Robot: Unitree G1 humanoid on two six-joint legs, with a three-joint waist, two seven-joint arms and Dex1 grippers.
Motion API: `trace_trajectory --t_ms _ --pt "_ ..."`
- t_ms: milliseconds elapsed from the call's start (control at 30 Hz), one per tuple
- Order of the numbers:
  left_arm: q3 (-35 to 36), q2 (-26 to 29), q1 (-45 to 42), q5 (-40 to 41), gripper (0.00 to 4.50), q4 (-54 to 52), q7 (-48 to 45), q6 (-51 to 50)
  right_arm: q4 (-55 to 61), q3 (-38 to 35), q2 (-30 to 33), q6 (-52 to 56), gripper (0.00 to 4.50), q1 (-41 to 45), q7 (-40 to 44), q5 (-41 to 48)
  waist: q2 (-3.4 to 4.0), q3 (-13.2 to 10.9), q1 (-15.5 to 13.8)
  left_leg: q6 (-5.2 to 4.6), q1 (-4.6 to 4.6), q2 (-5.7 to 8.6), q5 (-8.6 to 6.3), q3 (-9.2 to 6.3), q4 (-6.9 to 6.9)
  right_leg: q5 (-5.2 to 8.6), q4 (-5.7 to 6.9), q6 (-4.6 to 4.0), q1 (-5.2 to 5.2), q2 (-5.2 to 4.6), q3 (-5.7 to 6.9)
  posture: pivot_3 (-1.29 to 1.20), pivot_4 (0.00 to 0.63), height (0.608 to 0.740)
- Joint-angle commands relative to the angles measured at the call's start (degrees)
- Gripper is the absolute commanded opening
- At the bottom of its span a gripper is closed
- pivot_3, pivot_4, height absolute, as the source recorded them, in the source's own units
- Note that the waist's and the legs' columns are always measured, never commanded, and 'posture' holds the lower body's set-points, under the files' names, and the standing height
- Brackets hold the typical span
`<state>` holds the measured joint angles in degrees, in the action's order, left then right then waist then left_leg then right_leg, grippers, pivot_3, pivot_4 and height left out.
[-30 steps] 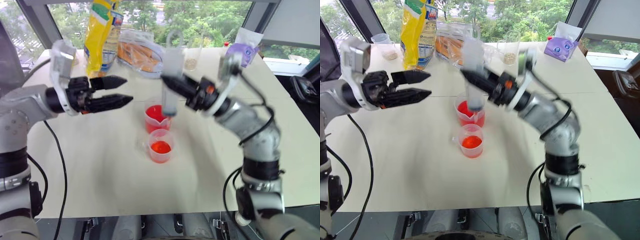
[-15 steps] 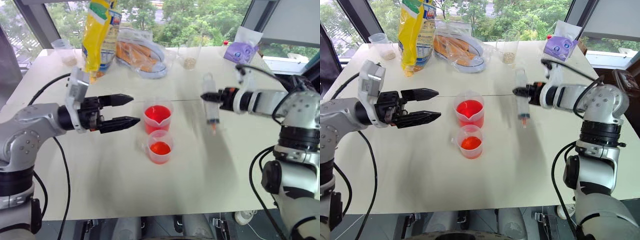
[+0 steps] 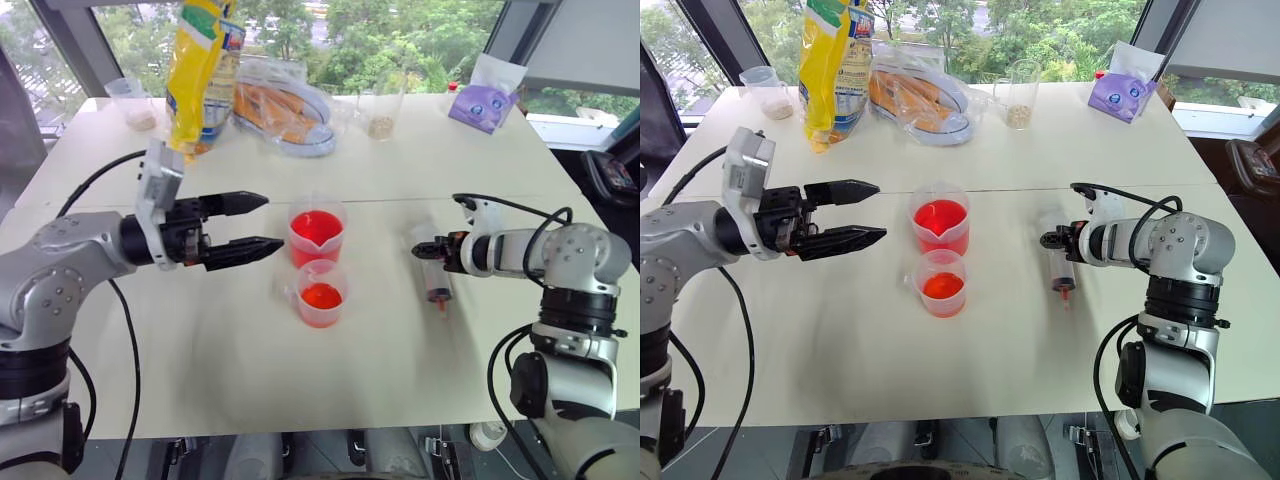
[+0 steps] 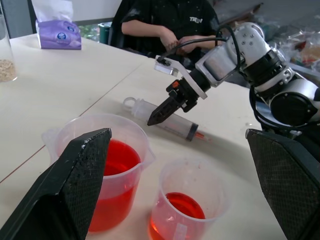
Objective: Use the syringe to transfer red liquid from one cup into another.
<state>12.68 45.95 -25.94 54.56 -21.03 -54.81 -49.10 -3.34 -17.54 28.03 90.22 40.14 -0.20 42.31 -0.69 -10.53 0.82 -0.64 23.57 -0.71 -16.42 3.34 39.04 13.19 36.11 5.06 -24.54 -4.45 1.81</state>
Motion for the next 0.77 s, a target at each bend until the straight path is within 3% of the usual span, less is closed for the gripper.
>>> trace_trajectory --t_ms 33,200,367,567,767 --pt "1.52 0.67 0.33 1.59 4.5 -1.84 0.28 0.04 3.53 0.99 1.92 -0.44 4.4 -0.87 2.91 -1.58 0.0 0.0 -0.15 0.0 0.0 0.0 0.0 0.0 0.01 0.0 0.0 0.0 0.01 0.0 0.0 0.0 0.15 0.74" --pt "2.07 1.8 1.33 2.09 4.5 -2.33 0.21 -0.25 9.06 8.45 10.26 -5.28 4.46 -0.5 12.01 -2.6 0.01 -0.01 -0.09 -0.01 0.01 0.04 -0.01 -0.01 0.06 0.01 -0.04 -0.01 0.03 -0.04 0.0 0.0 0.15 0.74" --pt "3.78 4.74 2.69 2.35 4.5 -2.42 -0.94 -0.42 14.88 15.56 24.36 -17.13 4.46 2.02 30.51 -3.42 0.03 -0.04 0.19 -0.02 0.01 -0.01 -0.02 0.03 -0.01 0.02 -0.04 0.01 -0.06 0.02 -0.02 0.0 0.15 0.74" --pt "5.88 8.3 5.68 2.88 4.5 -3.66 -2.7 -0.49 21.39 13.14 33.68 -26.78 4.46 1.07 52.39 2.07 0.0 -0.06 -0.06 -0.02 0.0 -0.12 -0.02 -0.01 -0.03 0.04 -0.07 0.01 -0.05 0.11 -0.02 0.0 0.15 0.74" --pt "7.61 9.37 8.2 3.82 4.5 -4.77 -2.28 -0.52 24.64 9.32 34.89 -28.12 4.46 -2.17 58.39 6.22 -0.06 -0.09 -0.26 -0.01 0.0 -0.08 -0.02 0.04 0.05 0.15 -0.09 -0.2 -0.02 -0.05 -0.01 0.0 0.15 0.74"
